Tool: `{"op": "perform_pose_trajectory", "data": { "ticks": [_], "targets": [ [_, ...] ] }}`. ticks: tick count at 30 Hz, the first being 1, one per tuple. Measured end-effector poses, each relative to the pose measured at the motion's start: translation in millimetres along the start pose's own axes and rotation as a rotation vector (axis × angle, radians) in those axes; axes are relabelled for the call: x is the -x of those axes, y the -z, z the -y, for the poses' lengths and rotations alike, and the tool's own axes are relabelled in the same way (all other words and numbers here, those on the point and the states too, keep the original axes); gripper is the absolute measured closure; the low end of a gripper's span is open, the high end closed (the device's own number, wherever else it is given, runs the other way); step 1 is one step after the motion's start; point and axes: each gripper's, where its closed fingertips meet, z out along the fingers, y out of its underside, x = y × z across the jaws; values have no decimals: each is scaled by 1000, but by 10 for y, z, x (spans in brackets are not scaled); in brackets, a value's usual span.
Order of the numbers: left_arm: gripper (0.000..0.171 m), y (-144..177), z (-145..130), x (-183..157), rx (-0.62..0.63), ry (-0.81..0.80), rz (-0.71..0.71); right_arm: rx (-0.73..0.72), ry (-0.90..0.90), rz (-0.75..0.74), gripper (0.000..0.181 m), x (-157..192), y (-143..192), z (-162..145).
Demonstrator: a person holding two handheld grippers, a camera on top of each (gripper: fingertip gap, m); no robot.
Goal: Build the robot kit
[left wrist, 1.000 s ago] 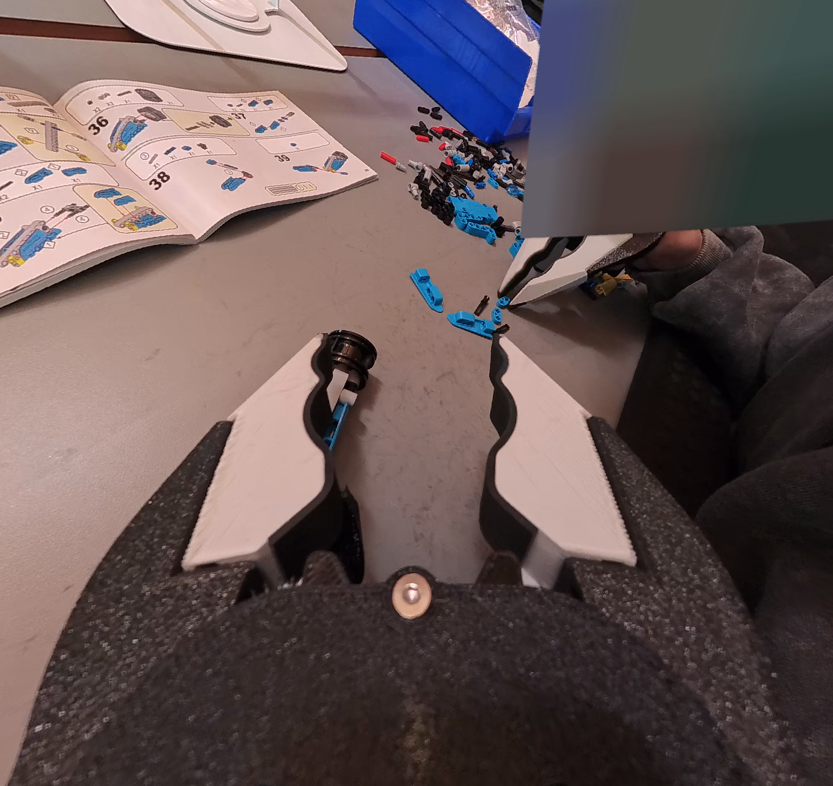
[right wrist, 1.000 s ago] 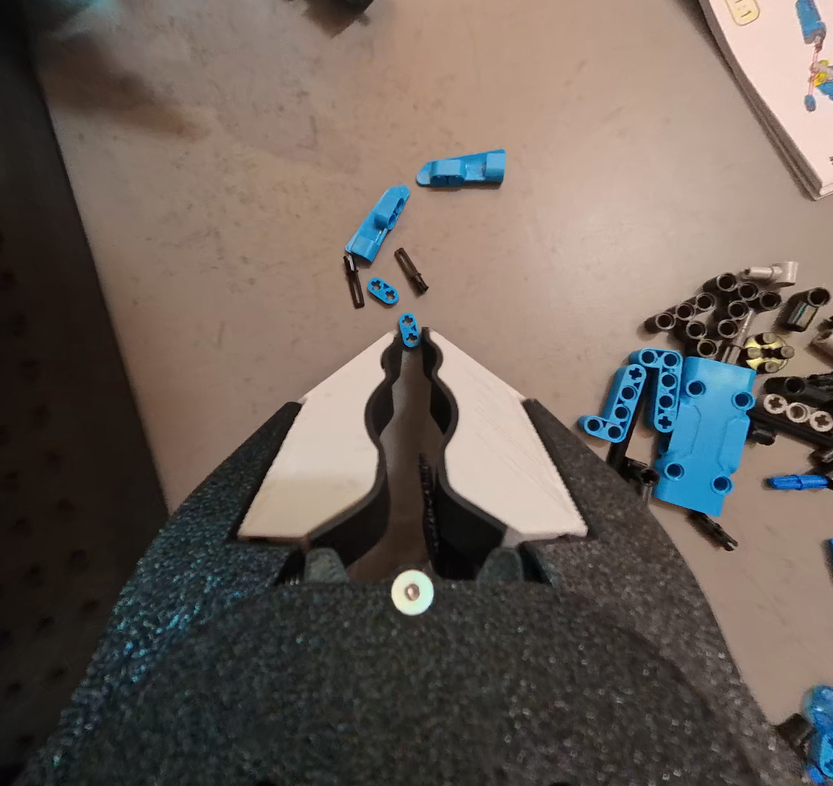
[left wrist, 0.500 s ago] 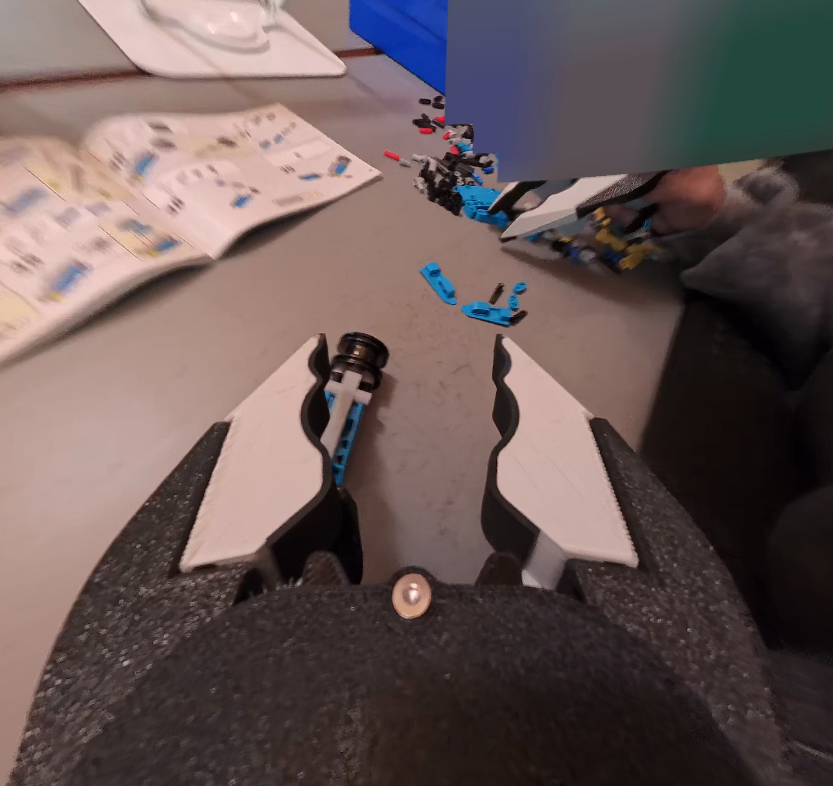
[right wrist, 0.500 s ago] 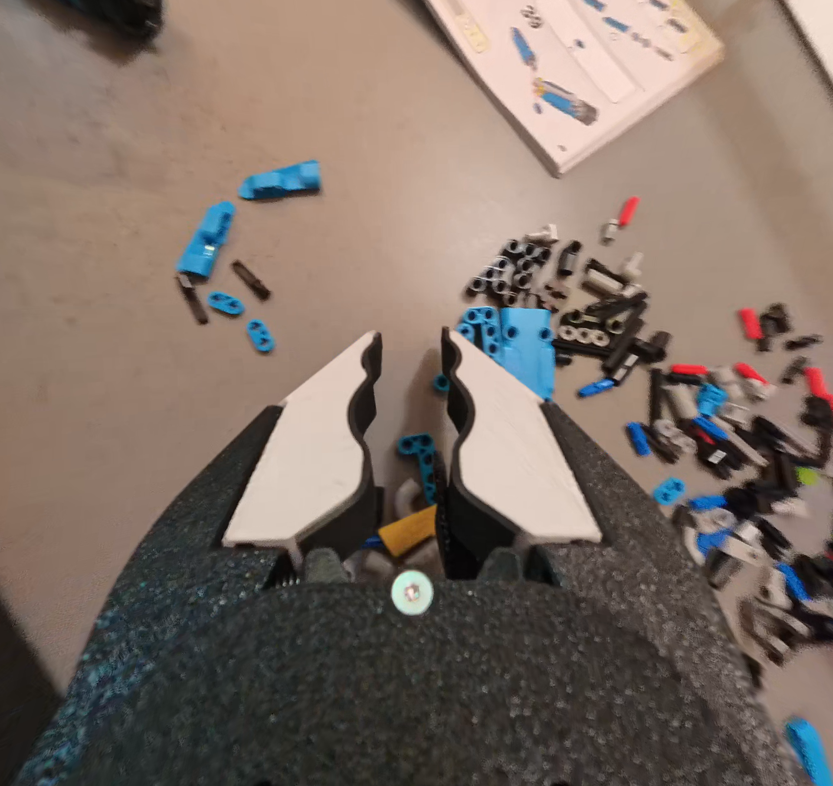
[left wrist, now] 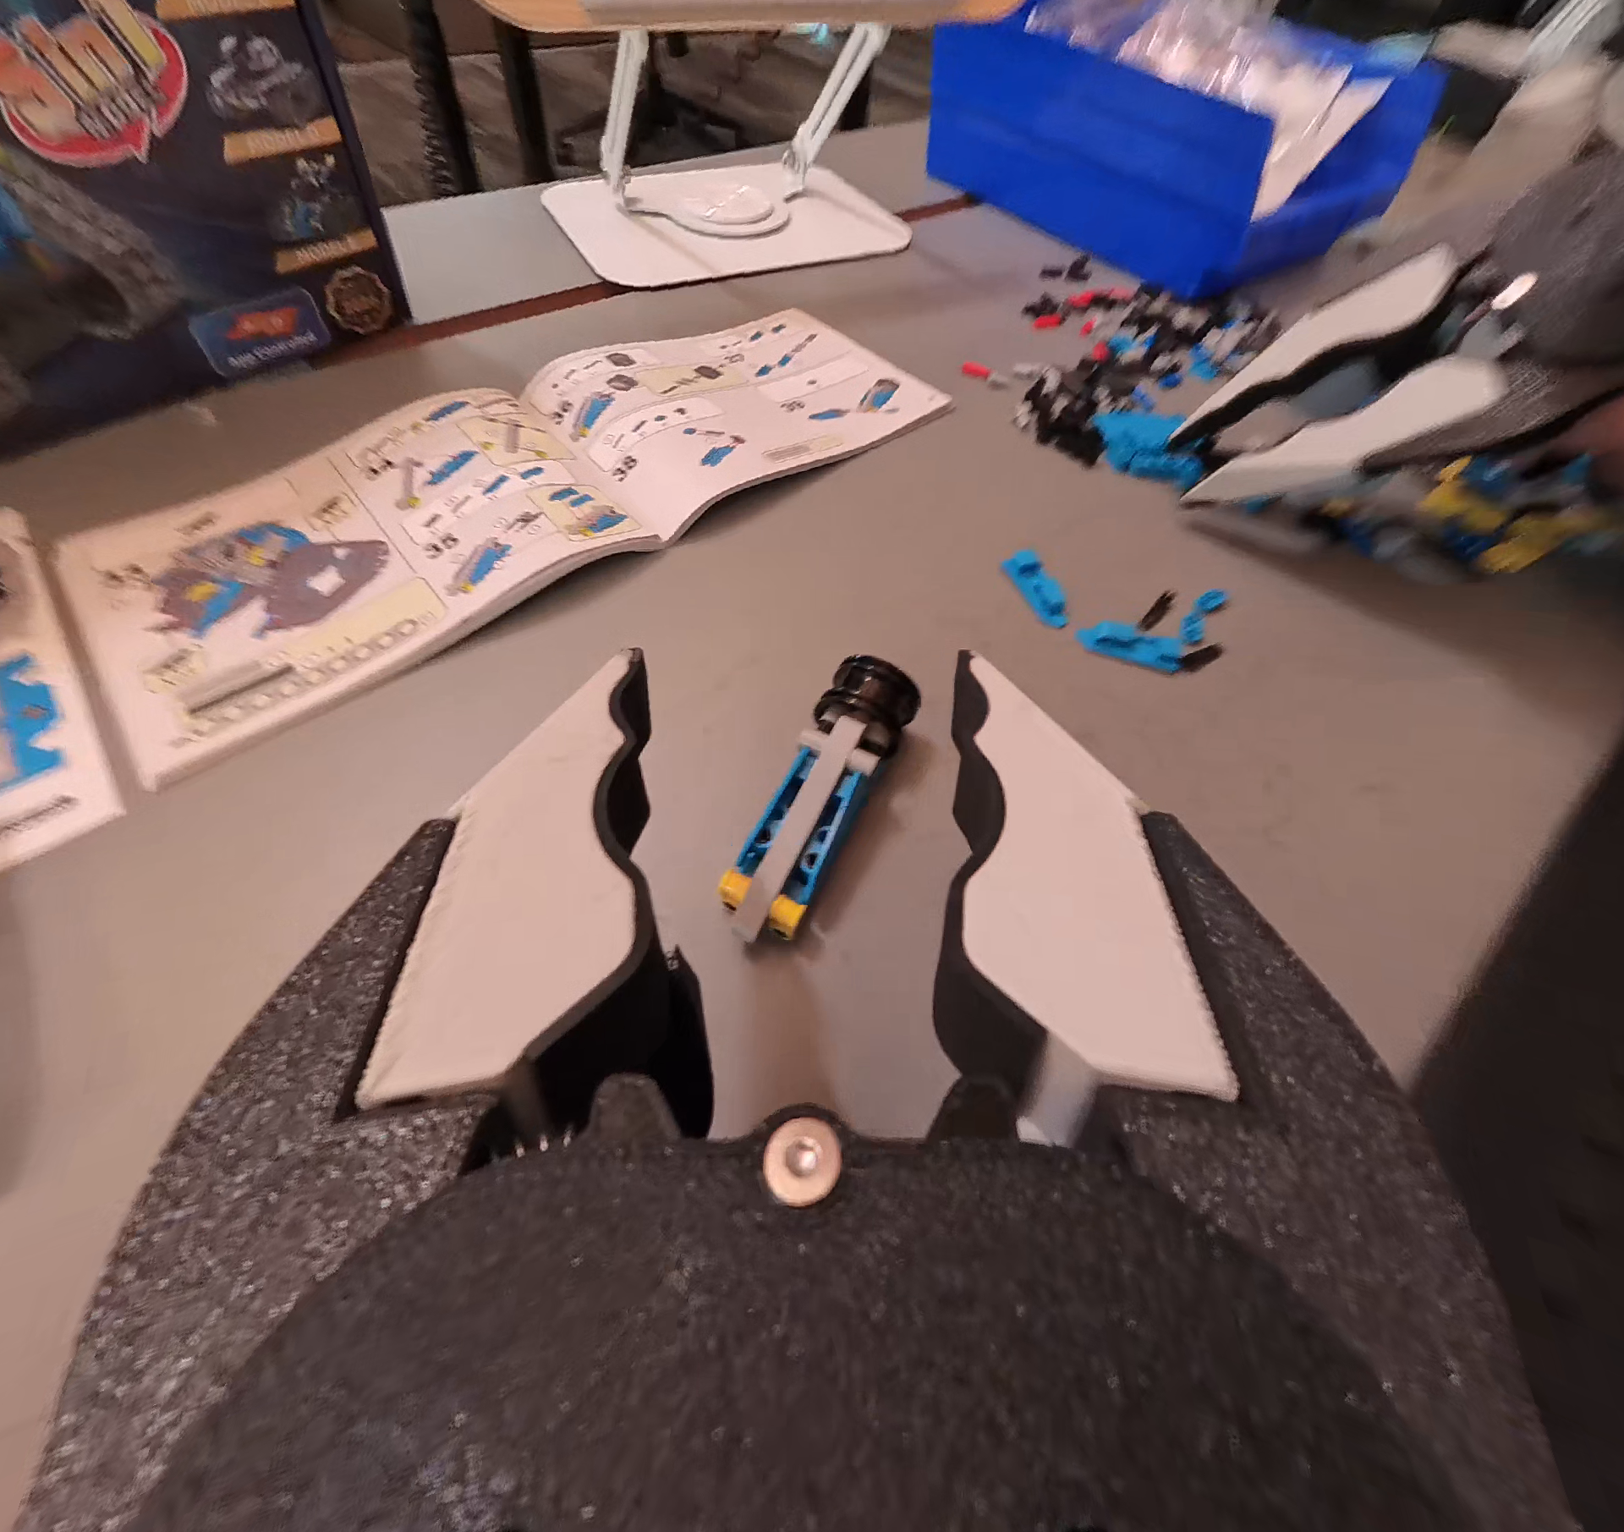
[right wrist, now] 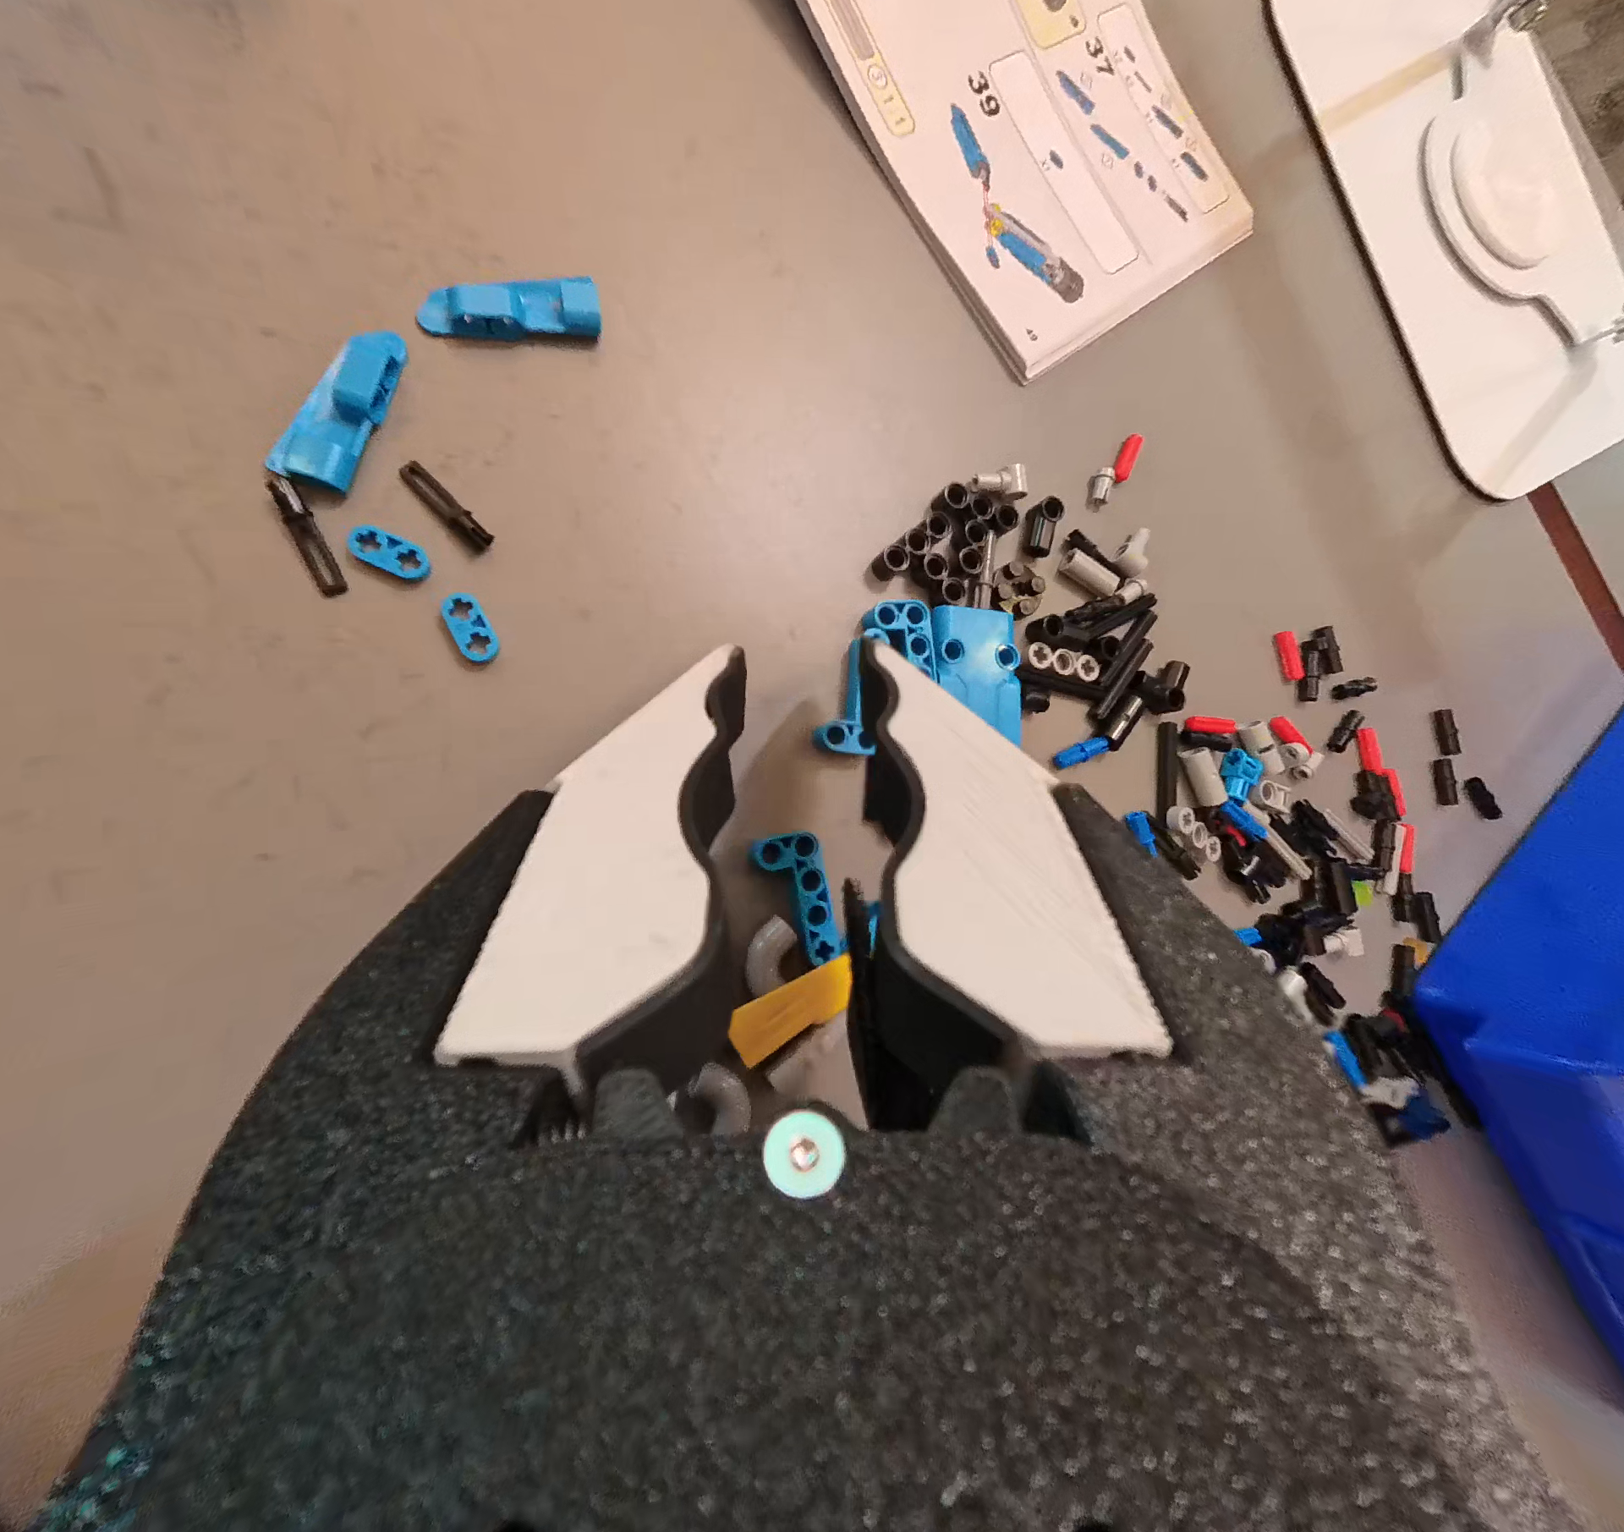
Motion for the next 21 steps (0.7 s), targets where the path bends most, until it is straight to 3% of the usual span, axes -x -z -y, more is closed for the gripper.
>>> {"op": "perform_pose_trajectory", "data": {
  "ticks": [3, 6, 8, 11, 14, 15, 17, 19, 21],
  "targets": [
    [99, 34, 34, -79, -33, 103, -101, -90, -119, 82, 148, 43, 76, 188],
    [95, 37, 44, -59, -34, 145, -113, -329, -311, 321, 143, 161, 500, 774],
    [96, 96, 157, -74, -76, 131, -109, -395, -328, 376, 116, 185, 773, 1069],
    [96, 239, 452, -161, -134, 48, -98, -379, -213, 366, 101, 288, 953, 1310],
    [101, 375, 840, -311, -176, -78, -93, -245, -100, 345, 123, 415, 998, 1397],
    [112, 401, 953, -410, -181, -107, -125, -241, -79, 375, 123, 489, 1040, 1502],
    [116, 389, 1158, -613, -200, -166, -204, -213, -38, 432, 138, 585, 1124, 1678],
    [117, 263, 1228, -736, -160, -226, -239, -178, 31, 452, 152, 592, 1123, 1725],
    [122, 68, 1097, -911, -44, -298, -320, -152, 104, 357, 164, 389, 935, 1606]
  ]
}}
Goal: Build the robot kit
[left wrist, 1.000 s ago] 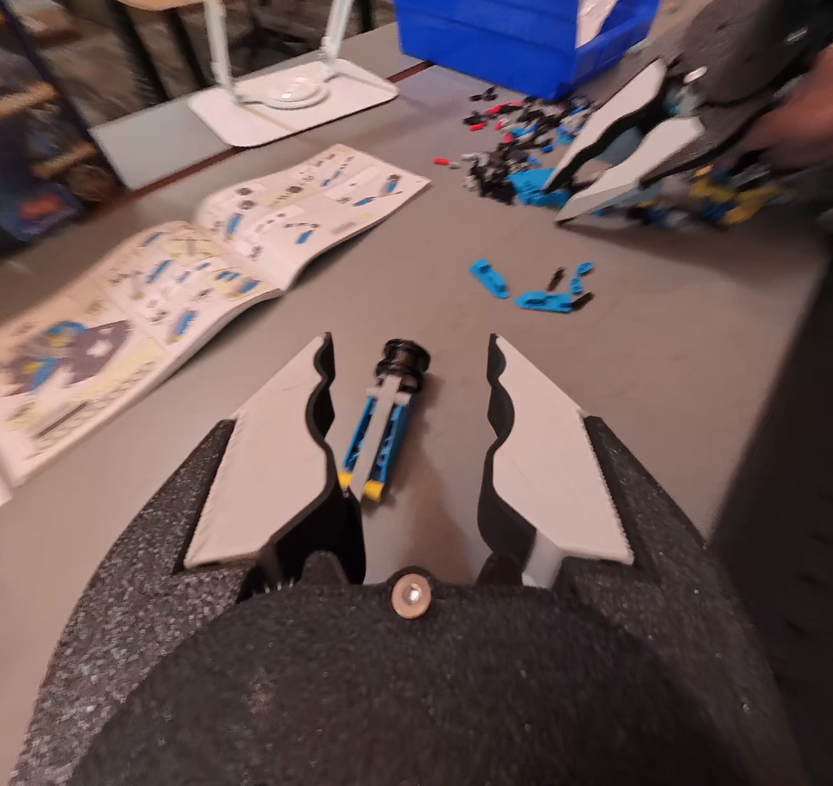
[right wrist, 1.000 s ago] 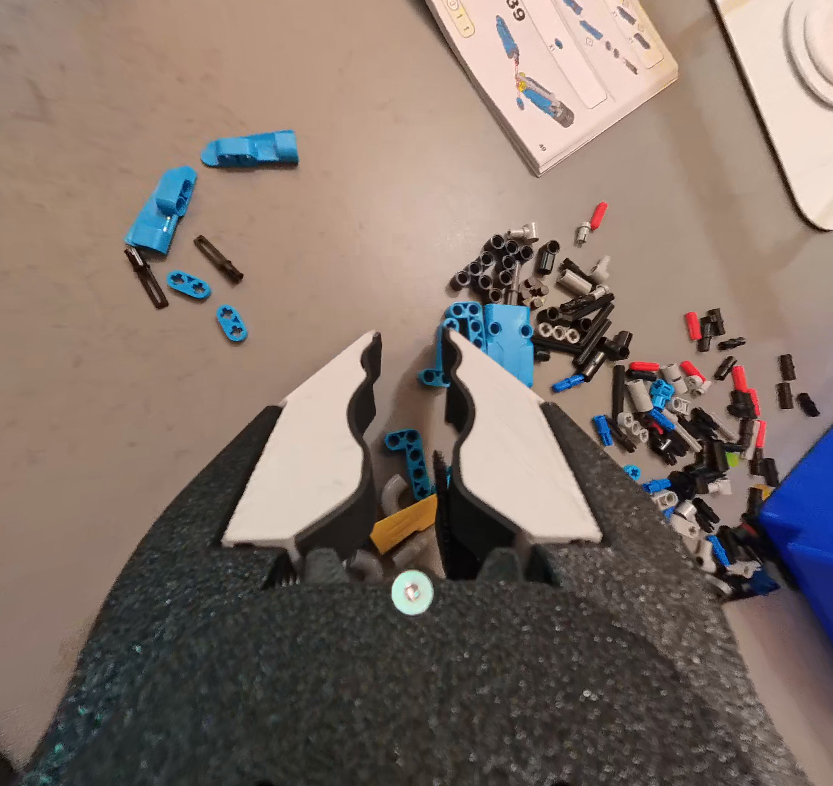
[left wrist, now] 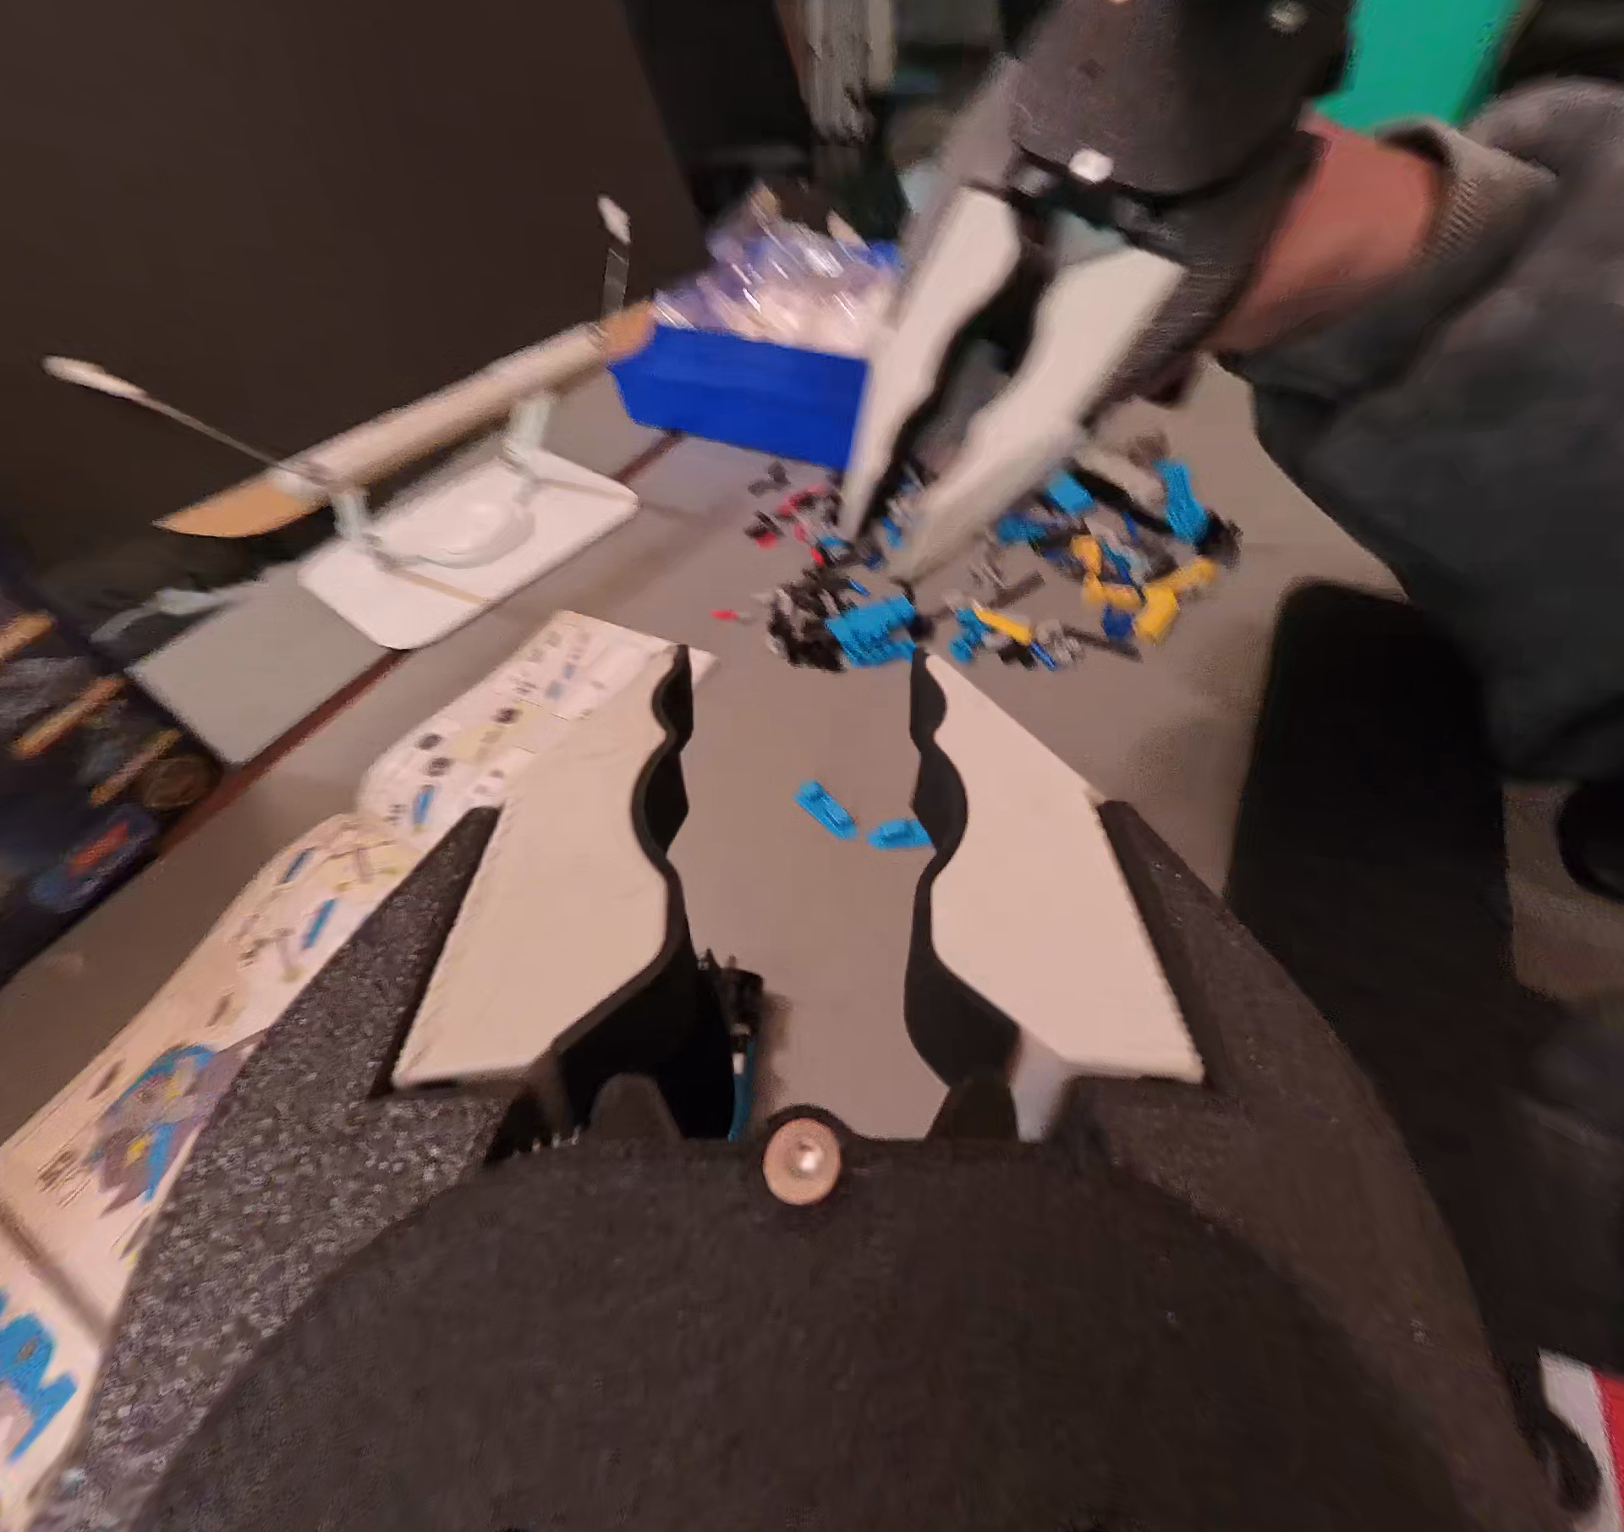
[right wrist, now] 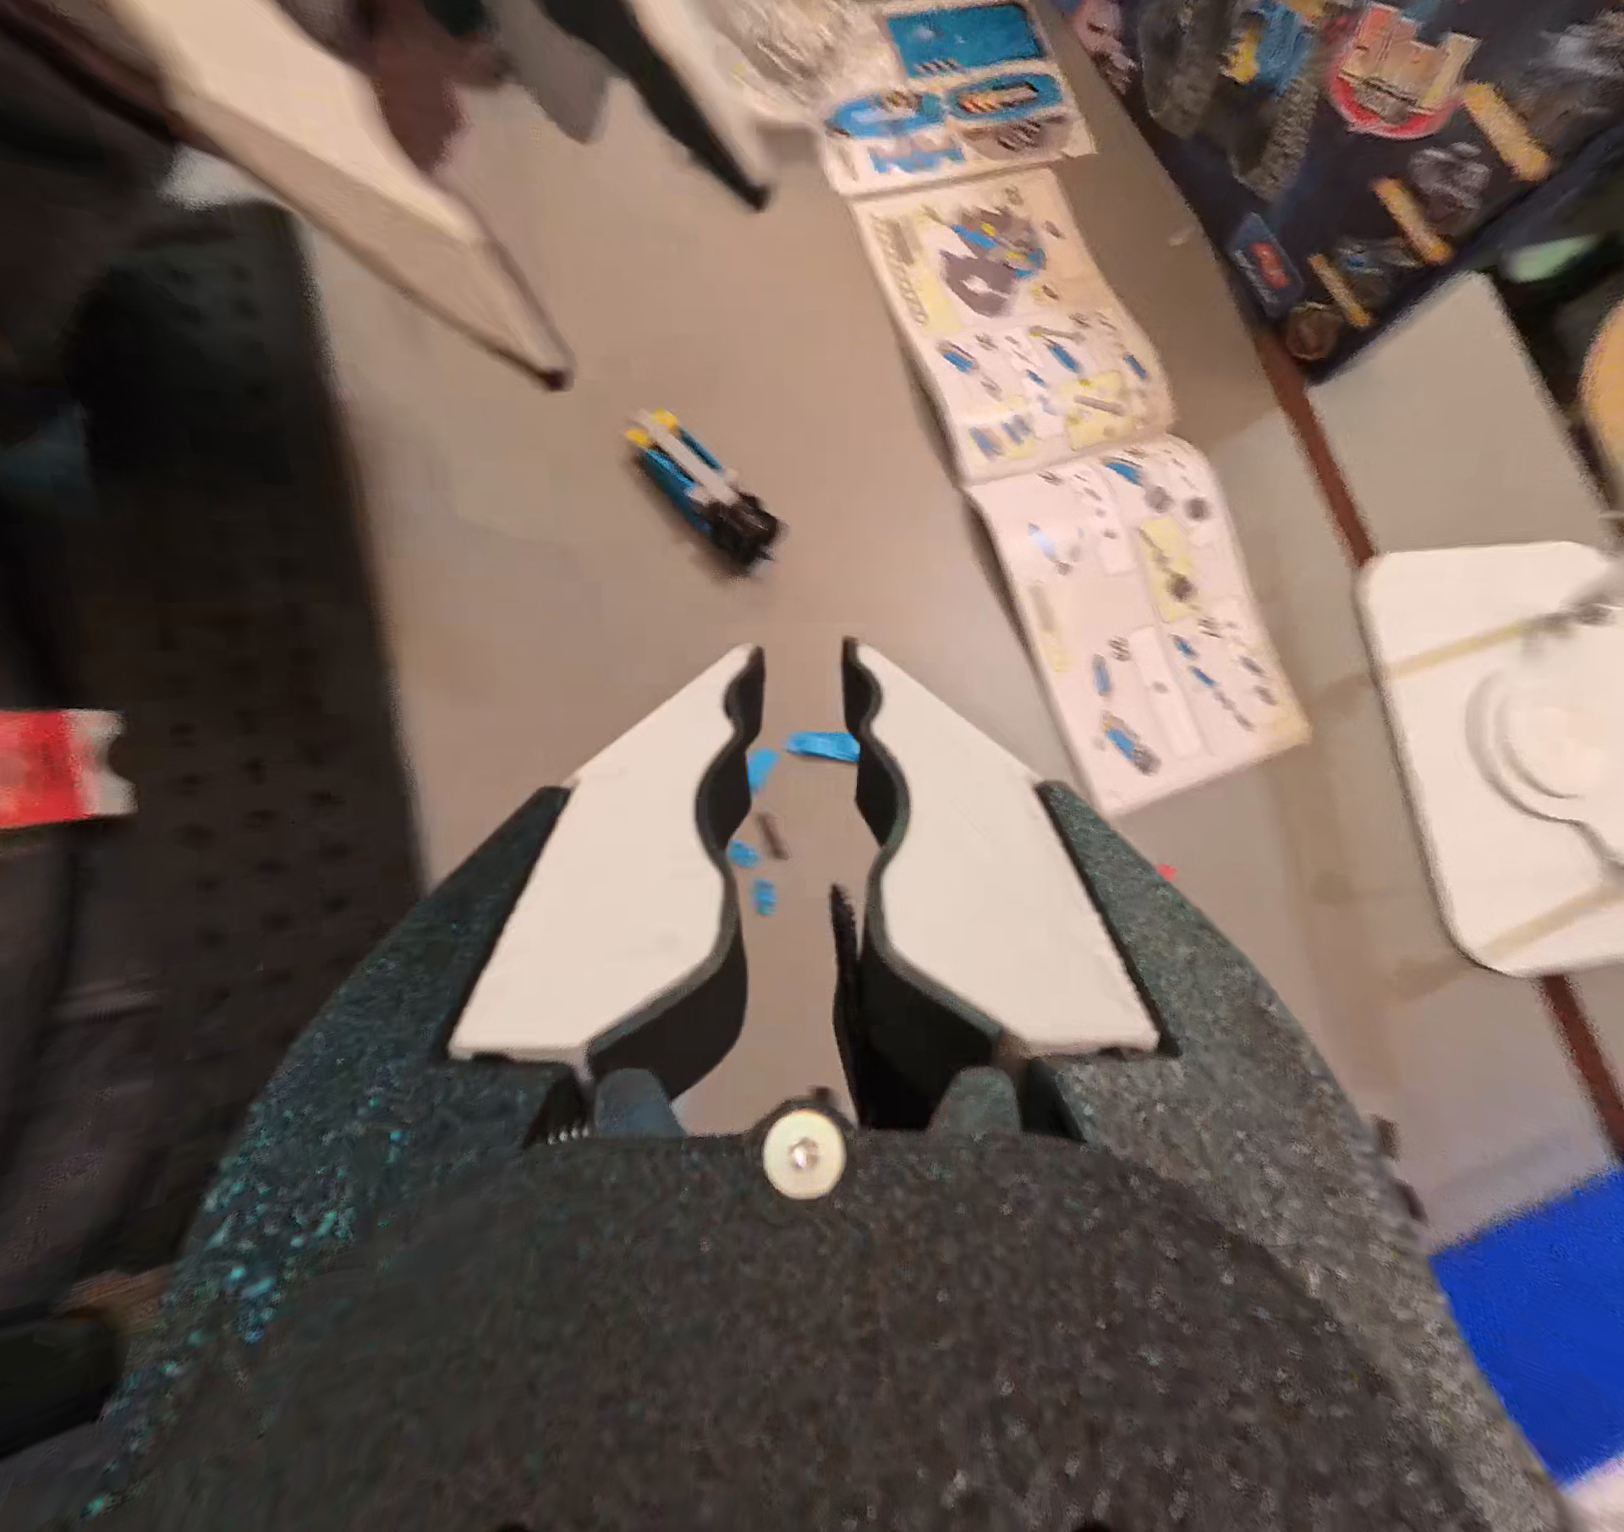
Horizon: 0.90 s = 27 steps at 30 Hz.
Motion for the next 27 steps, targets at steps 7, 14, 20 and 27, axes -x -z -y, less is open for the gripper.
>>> {"op": "perform_pose_trajectory", "data": {
  "ticks": [7, 14, 20, 27],
  "targets": [
    [129, -821, -808, -308, 264, -4, -191, -225, -188, -169, 178, -838, -664, -694],
    [133, -1055, -1326, -706, 303, 41, -354, -269, -252, -175, 181, -859, -657, -811],
    [140, -1038, -1146, -743, 220, -107, -275, -290, -398, -166, 181, -931, -679, -794],
    [140, -1022, -1348, -672, 295, -66, -293, -211, -469, -210, 177, -1011, -746, -1013]
  ]
}}
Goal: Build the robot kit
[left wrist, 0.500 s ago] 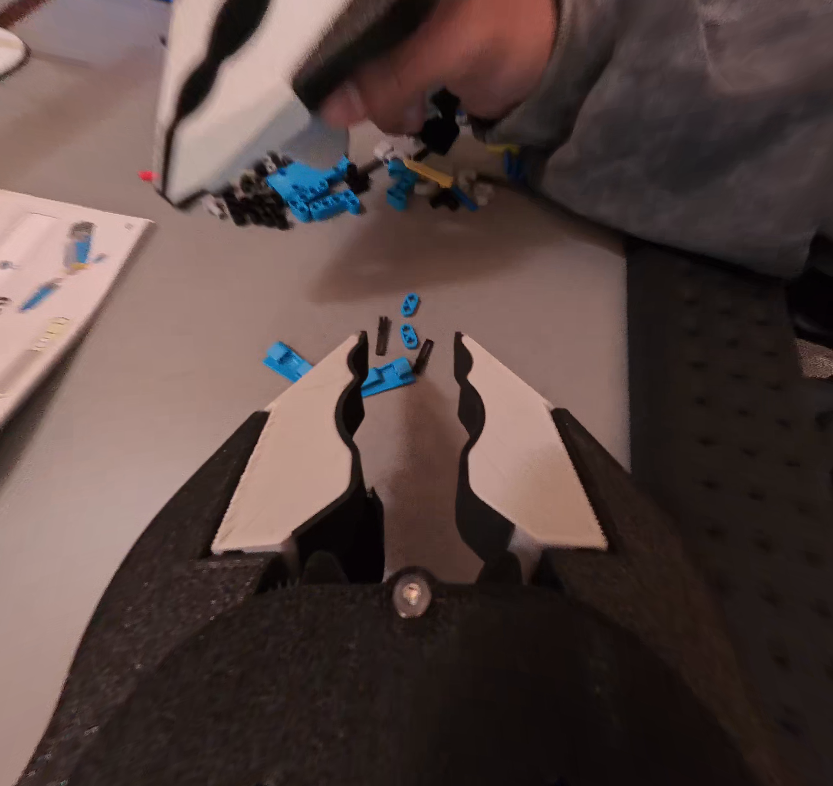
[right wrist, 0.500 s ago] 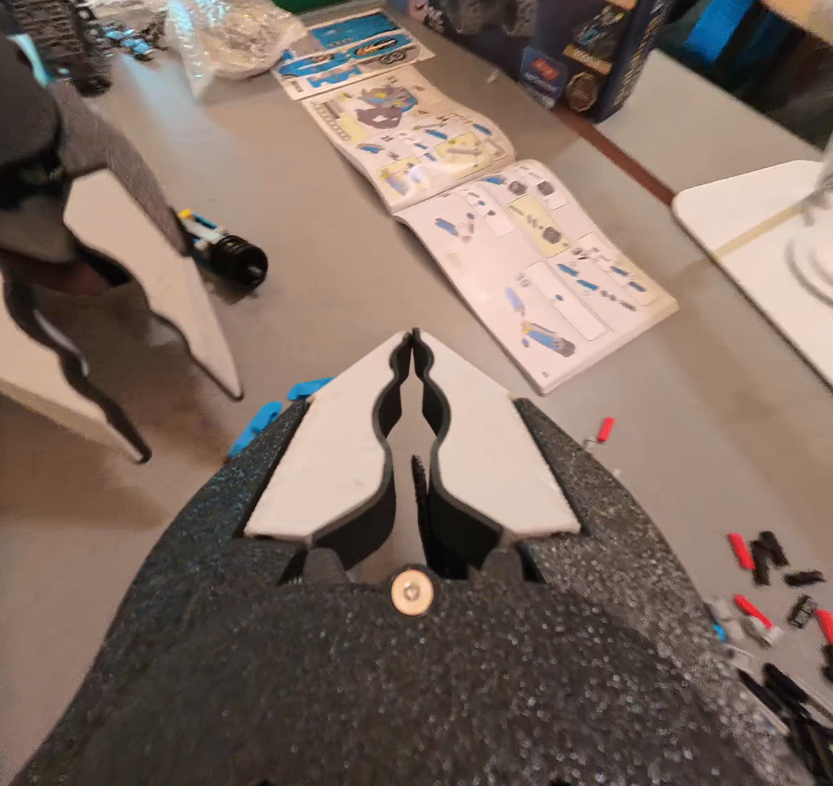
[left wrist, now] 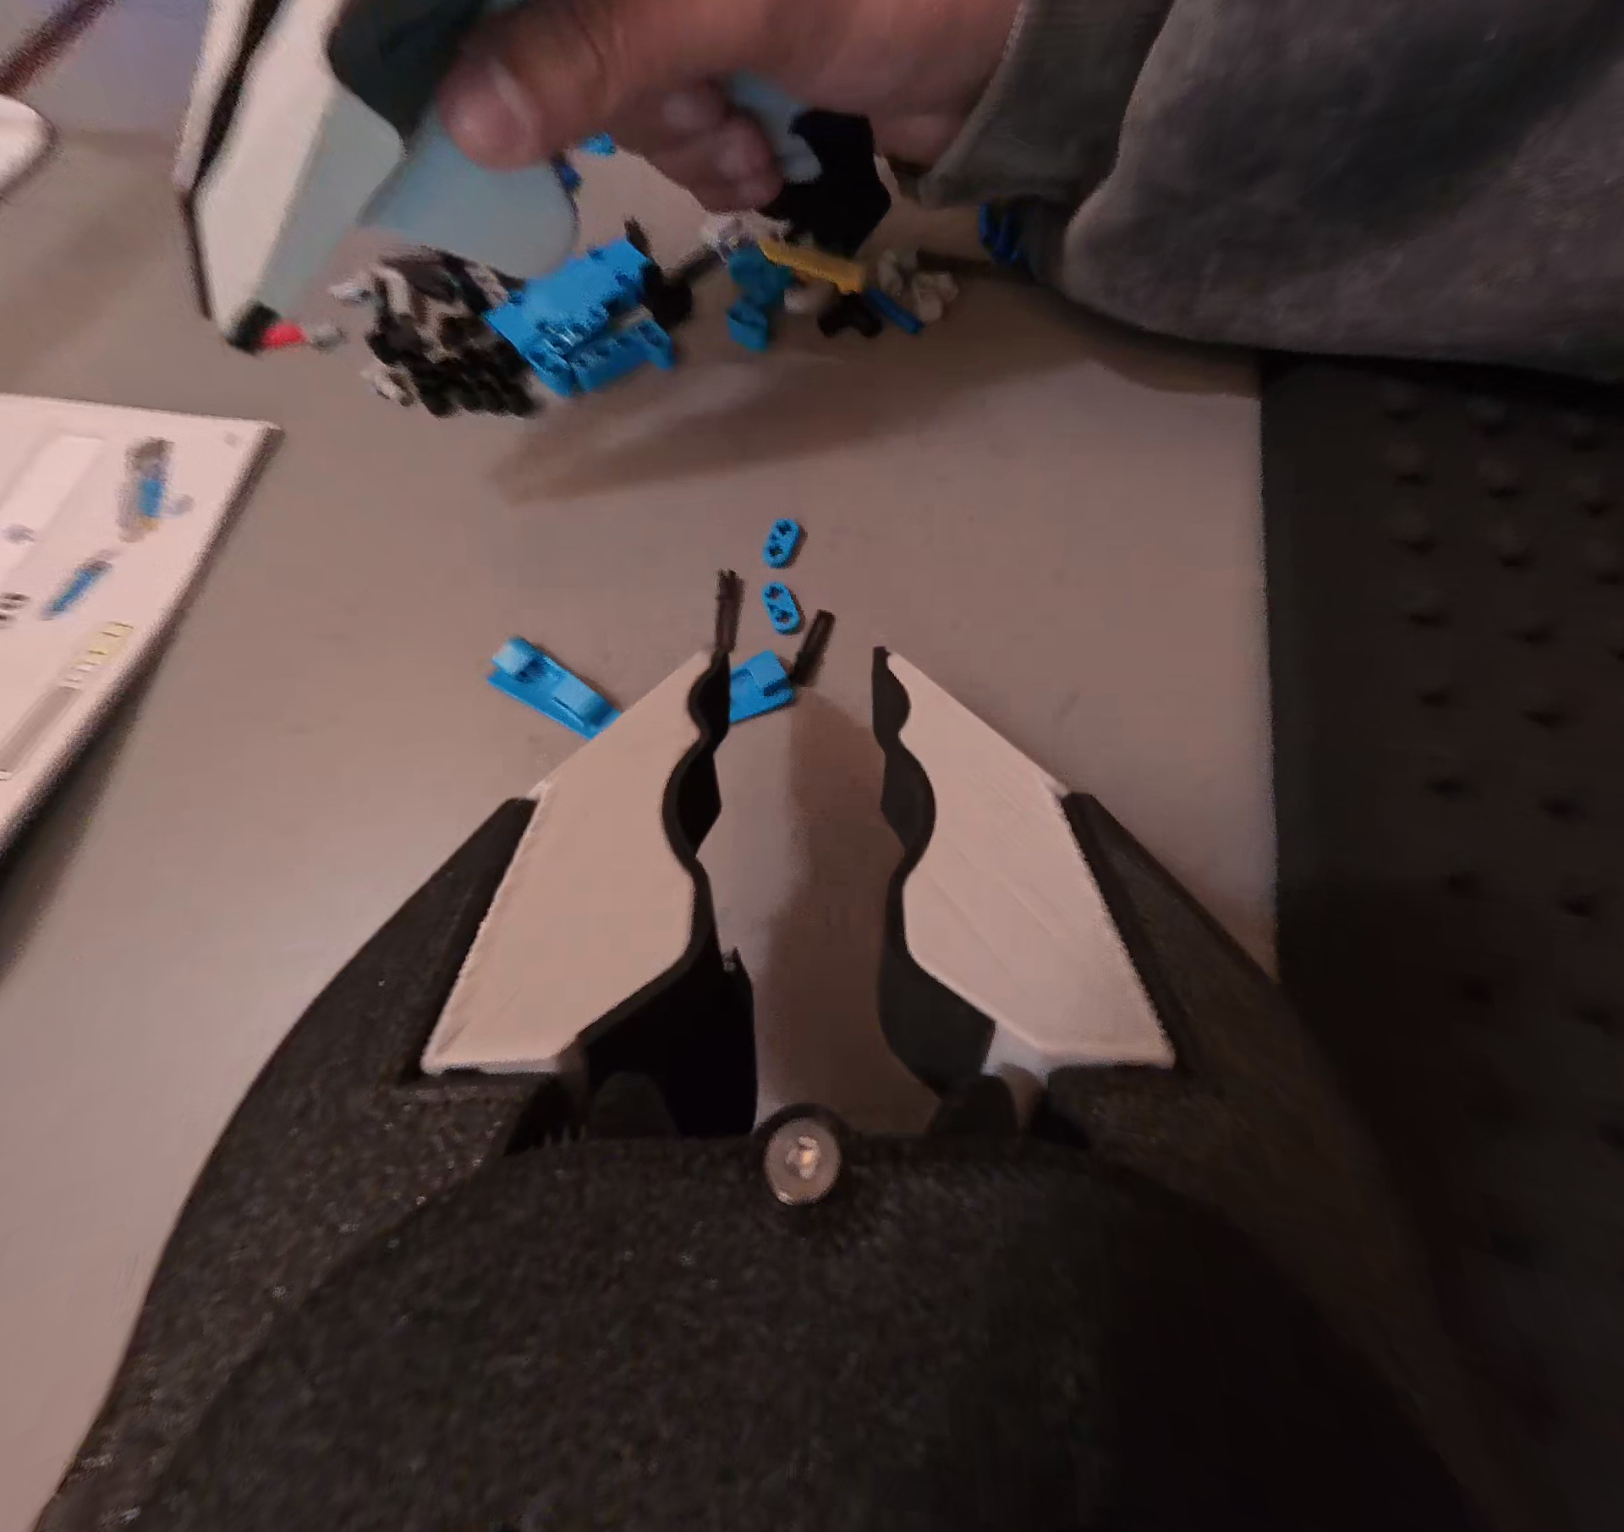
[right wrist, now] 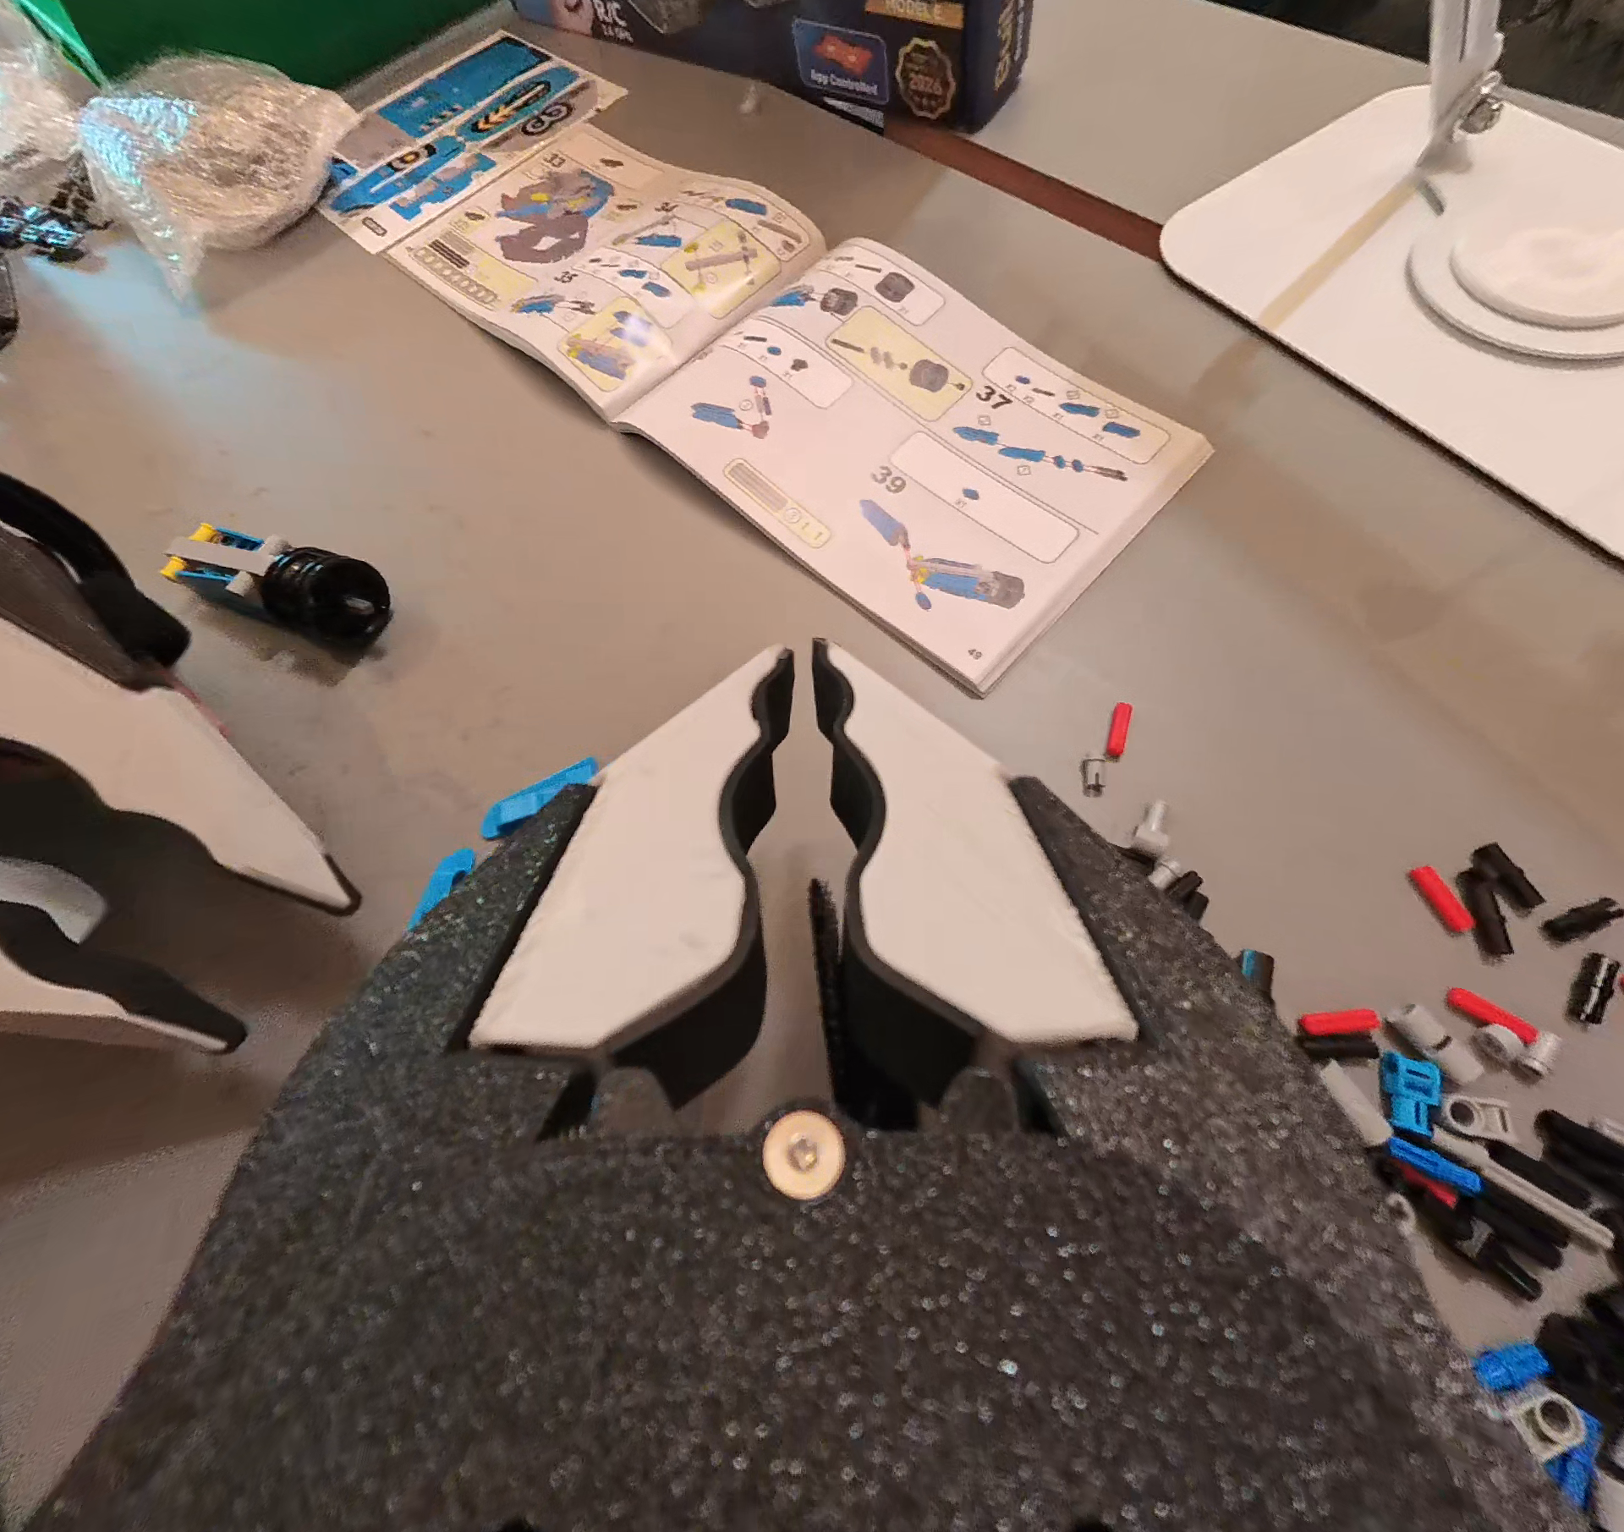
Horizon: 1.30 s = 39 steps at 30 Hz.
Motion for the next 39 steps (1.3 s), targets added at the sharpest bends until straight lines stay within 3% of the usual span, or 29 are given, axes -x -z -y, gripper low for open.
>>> {"op": "perform_pose_trajectory", "data": {
  "ticks": [6, 20, 29, 31, 33, 37, 39],
  "targets": [
    [136, 30, 20, 22, -15, 33, -3, -9, -113, 85, 169, 46, 17, -14],
    [136, 62, -58, 68, -6, 99, -51, 7, -133, 143, 168, 98, 25, -59],
    [136, 69, -61, 80, -18, 154, -78, 65, -185, 164, 168, 58, -40, -206],
    [136, 72, -32, 70, -23, 173, -88, 117, -204, 236, 170, 181, 40, -245],
    [136, 84, 10, 39, -40, 183, -102, 186, -136, 339, 173, 358, 164, -339],
    [136, 68, -29, 82, -19, 166, -61, 370, 107, 479, 161, 619, 464, -732],
    [136, 39, -70, 93, 6, 150, -44, 387, 174, 548, 159, 776, 514, -821]
  ]
}}
